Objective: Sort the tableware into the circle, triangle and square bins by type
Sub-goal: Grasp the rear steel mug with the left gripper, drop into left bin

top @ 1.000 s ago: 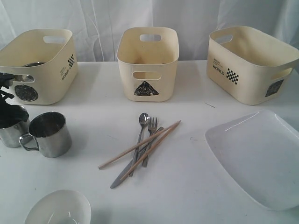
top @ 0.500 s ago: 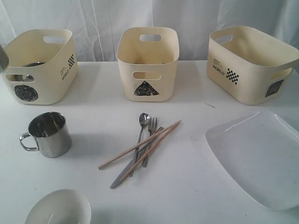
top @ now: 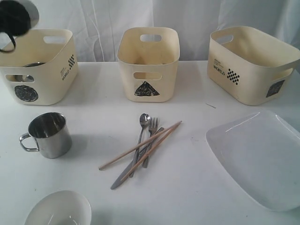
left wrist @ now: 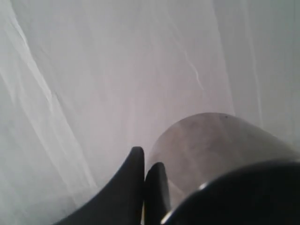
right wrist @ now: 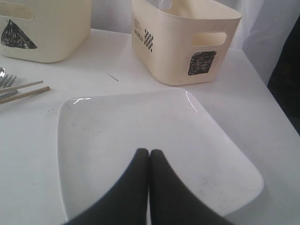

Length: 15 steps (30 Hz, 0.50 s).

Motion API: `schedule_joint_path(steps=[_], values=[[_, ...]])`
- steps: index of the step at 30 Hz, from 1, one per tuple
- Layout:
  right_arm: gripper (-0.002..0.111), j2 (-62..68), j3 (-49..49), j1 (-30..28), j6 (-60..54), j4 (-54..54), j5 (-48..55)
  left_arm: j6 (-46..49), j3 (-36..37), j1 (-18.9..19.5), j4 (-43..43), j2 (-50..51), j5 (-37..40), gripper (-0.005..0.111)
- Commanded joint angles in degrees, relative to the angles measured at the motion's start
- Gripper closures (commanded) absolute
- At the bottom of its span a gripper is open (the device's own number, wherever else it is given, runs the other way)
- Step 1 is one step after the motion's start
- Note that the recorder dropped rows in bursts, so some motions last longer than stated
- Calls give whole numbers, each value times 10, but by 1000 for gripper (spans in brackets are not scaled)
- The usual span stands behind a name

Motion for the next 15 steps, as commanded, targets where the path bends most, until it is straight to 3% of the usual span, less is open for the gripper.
schedule_joint_path(steps=[1, 9, 15], values=[[108, -2, 3, 1, 2, -4, -8, -4, 0, 1, 20, 63, -29, 87], [108, -2, 3, 1, 2, -4, -8, -119, -21, 1, 135, 74, 74, 39], [108, -2, 3, 1, 2, -4, -8, -153, -29, 1, 151, 19, 152, 37]])
